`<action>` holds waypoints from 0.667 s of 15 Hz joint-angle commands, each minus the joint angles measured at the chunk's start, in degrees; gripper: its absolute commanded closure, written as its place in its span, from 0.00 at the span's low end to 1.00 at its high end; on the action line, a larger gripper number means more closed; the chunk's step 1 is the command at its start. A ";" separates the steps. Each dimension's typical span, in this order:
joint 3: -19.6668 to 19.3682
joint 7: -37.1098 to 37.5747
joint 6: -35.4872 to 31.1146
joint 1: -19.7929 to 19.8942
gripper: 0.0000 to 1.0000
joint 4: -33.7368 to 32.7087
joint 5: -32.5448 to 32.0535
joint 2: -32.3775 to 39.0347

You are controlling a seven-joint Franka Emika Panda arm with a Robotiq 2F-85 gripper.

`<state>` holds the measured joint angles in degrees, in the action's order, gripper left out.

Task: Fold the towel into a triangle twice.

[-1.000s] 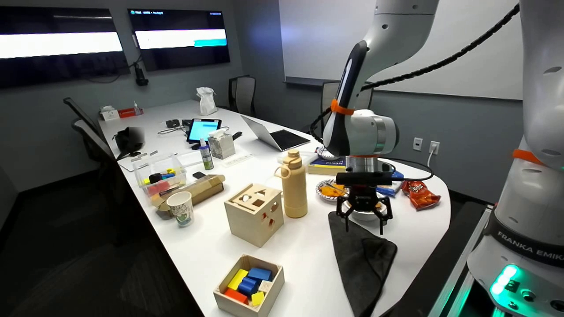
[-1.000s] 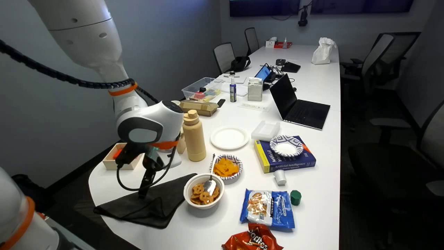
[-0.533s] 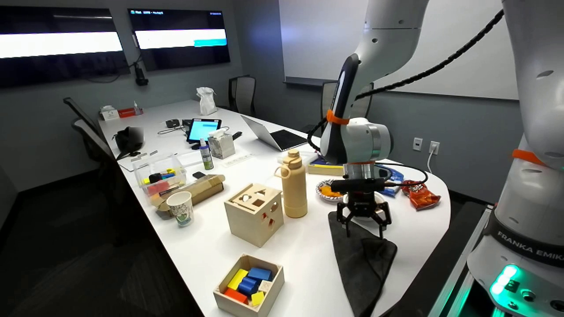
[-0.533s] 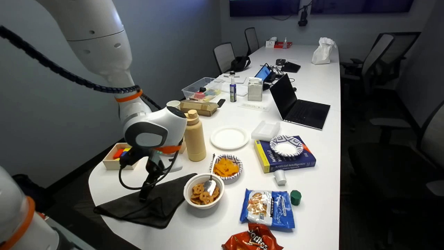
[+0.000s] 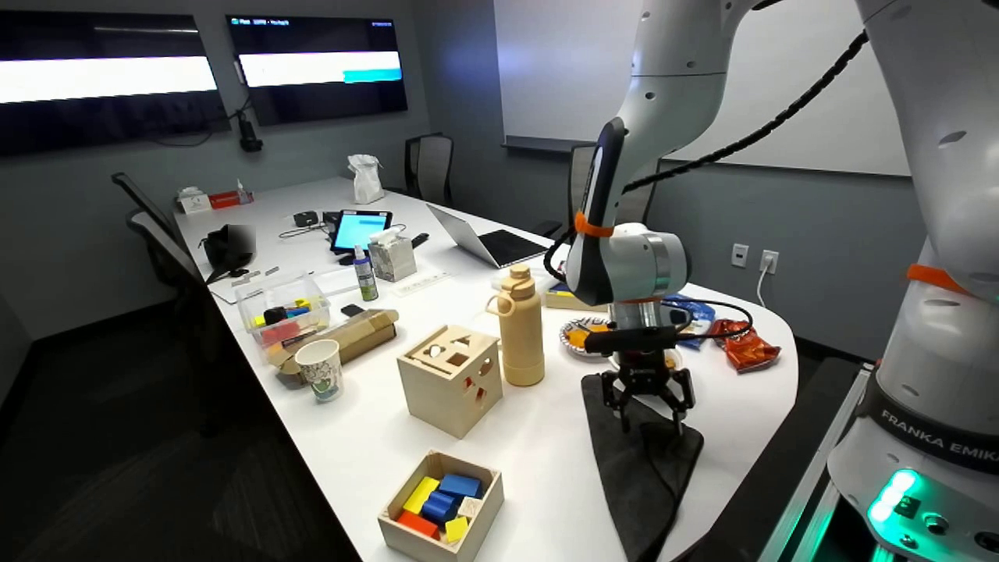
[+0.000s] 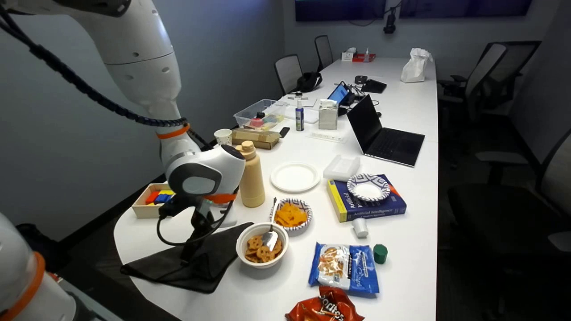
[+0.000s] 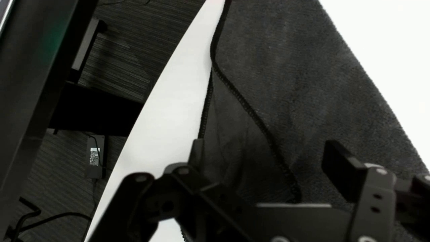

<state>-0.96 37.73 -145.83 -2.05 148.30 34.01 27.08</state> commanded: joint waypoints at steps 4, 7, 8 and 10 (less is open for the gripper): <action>-1.94 3.76 3.61 -0.55 0.09 -3.18 -2.99 2.88; -2.48 4.83 4.76 -0.48 0.02 -4.35 -3.97 3.63; -2.64 5.20 5.07 -0.46 0.01 -4.60 -4.31 3.78; -2.97 5.87 6.05 -0.15 0.08 -5.24 -4.91 4.20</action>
<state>-2.86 41.22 -142.42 -2.04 144.93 31.33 30.30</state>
